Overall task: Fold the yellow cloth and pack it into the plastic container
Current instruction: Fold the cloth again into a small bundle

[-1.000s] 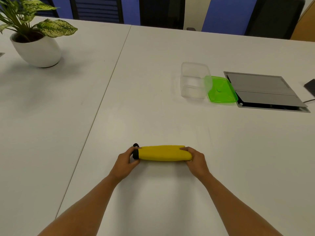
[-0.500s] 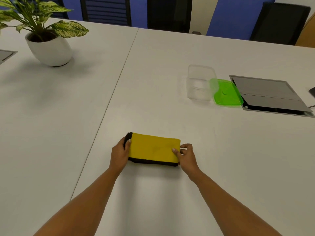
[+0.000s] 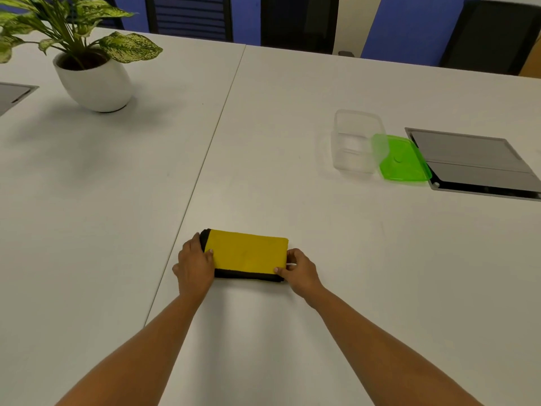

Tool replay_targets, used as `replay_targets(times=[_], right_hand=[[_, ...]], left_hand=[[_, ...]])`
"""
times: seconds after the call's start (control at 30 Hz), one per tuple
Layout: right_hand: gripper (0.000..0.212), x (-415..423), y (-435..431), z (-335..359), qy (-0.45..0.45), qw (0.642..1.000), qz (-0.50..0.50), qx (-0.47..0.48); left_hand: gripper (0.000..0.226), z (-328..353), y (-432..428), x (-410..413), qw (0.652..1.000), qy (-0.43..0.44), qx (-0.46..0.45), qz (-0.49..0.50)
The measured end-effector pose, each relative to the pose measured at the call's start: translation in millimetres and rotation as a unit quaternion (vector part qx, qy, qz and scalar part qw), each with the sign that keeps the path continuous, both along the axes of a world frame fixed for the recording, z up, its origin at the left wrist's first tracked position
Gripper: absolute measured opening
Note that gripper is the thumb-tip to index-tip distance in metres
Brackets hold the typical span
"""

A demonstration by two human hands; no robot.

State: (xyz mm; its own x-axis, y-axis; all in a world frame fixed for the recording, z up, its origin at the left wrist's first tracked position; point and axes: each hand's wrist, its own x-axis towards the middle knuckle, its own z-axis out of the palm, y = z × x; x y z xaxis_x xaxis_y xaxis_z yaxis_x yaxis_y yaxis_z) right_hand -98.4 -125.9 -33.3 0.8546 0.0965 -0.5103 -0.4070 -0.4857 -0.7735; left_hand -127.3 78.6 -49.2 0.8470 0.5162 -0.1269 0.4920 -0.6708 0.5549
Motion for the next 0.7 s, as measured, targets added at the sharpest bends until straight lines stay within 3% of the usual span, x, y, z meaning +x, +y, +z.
replay_targets(times=[0.17,0.23,0.33,0.4,0.47,0.7], right_hand=[[0.050,-1.8,6.7,-0.6,-0.086,0.987,0.041,-0.129],[0.057,-4.0,10.4,0.8,-0.161,0.967,0.062,-0.187],[0.056,-3.9,17.5,1.8,-0.262,0.917,0.160,-0.254],[0.057,-4.1,22.4,-0.1,-0.251,0.899,0.234,-0.272],[0.062,-4.6,27.2,-2.7,-0.196,0.904,0.272,-0.264],[0.069,6.4,38.2,-1.2,-0.136,0.899,0.342,-0.237]], left_hand=[[0.050,2.1,-18.8,-2.5,0.978,-0.028,0.133,-0.156],[0.054,-2.5,-27.6,0.6,0.961,-0.003,0.151,-0.234],[0.075,-9.5,-33.9,1.2,0.951,0.056,0.157,-0.262],[0.103,-14.3,-32.0,-0.9,0.949,0.079,0.155,-0.265],[0.117,-16.8,-28.3,-1.6,0.948,0.091,0.149,-0.265],[0.121,-13.4,-13.5,2.2,0.944,0.121,0.160,-0.261]])
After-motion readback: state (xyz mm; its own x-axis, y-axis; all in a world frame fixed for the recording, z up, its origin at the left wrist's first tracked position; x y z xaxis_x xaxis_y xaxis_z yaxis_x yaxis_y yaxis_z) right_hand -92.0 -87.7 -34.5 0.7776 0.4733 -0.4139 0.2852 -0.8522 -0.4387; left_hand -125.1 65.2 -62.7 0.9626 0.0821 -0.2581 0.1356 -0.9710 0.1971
